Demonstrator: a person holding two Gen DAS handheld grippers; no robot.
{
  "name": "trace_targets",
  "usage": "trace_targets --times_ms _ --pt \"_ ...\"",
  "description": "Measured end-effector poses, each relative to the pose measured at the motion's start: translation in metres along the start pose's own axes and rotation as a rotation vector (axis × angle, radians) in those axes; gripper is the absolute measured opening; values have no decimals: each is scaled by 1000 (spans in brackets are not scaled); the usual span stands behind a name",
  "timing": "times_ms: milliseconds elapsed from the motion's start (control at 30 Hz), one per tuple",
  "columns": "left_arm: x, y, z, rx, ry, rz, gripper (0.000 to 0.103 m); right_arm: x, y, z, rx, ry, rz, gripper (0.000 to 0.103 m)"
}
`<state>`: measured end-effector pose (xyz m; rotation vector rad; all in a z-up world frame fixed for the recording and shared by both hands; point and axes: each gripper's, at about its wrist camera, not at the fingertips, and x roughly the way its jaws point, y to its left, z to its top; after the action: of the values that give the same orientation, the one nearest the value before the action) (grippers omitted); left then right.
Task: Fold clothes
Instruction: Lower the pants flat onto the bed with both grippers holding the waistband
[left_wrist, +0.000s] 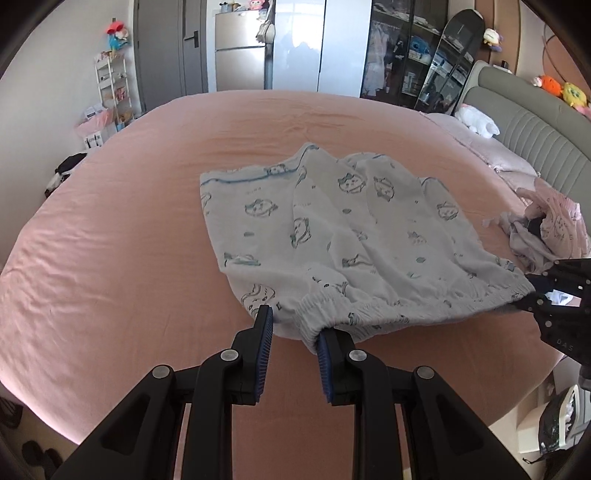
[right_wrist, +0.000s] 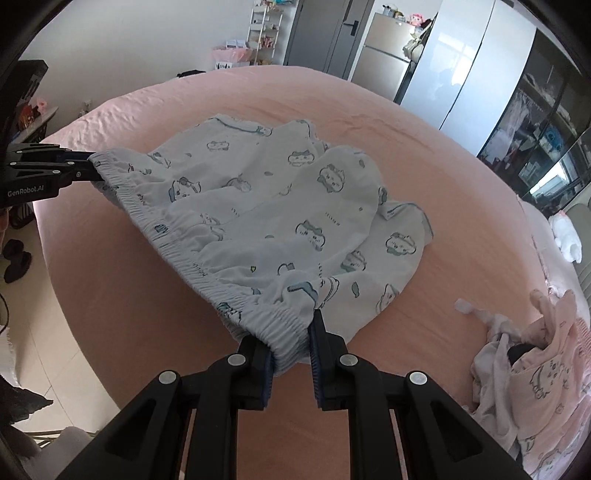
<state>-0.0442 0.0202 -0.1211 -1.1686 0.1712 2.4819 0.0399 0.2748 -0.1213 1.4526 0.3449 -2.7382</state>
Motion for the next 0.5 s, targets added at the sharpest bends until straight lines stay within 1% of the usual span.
trace_targets --times_ms 133,233,367,500 --pt "4 3 -11 -14 35 -1 20 5 2 -12 67 29 46 14" --pt "8 2 -16 1 52 1 20 9 0 -17 106 50 64 14" --pt "7 -2 -18 29 42 15 20 8 -1 -20 118 61 62 14" --pt "6 -1 -20 26 41 14 20 8 1 -25 127 69 59 14"
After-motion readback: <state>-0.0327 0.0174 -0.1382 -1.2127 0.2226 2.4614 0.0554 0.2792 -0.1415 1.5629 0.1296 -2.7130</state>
